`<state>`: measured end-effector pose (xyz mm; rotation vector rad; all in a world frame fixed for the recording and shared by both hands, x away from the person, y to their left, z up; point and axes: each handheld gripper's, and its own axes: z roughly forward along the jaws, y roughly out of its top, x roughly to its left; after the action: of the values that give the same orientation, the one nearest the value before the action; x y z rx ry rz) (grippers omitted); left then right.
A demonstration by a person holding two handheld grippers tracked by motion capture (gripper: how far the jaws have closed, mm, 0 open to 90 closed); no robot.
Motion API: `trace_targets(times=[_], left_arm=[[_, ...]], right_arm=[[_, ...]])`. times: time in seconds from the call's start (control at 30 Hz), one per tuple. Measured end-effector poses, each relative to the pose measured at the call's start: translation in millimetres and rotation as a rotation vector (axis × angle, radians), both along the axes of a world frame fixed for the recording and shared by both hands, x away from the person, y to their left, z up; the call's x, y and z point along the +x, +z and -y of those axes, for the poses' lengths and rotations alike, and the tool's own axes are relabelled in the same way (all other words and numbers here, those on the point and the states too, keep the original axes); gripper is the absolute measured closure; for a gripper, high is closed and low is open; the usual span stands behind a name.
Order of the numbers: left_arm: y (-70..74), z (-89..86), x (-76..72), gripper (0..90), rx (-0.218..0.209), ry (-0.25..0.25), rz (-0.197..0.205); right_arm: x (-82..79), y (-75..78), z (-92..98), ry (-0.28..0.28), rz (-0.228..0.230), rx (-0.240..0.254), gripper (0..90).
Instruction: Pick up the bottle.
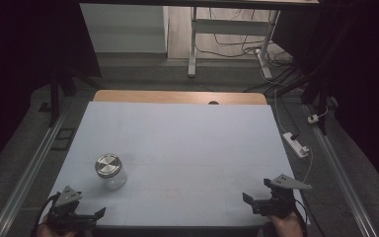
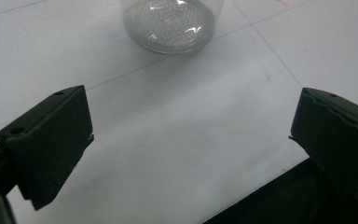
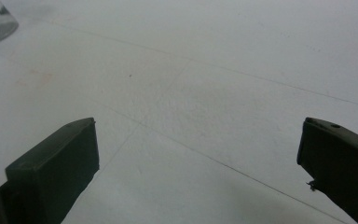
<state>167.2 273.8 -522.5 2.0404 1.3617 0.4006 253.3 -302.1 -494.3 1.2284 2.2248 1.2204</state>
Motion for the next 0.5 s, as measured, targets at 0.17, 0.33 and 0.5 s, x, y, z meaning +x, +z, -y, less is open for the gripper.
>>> trace_targets(times=[0.17, 0.33, 0.5], left_arm=[[0.3, -5.1, -0.1, 0.0, -0.048, 0.003, -0.001], [-0.1, -6.5, 0.5, 0.0, -0.064, 0.001, -0.007], [0.0, -9.0, 0.3, 0.0, -0.091, -0.001, -0.013]], right_arm=[[0.2, -0.3, -1.4, 0.016, -0.002, -0.009, 0.0], [0.8, -0.5, -2.0, 0.021, -0.009, -0.012, 0.0], [0.9, -0.7, -3.8, 0.031, -0.010, -0.030, 0.0]])
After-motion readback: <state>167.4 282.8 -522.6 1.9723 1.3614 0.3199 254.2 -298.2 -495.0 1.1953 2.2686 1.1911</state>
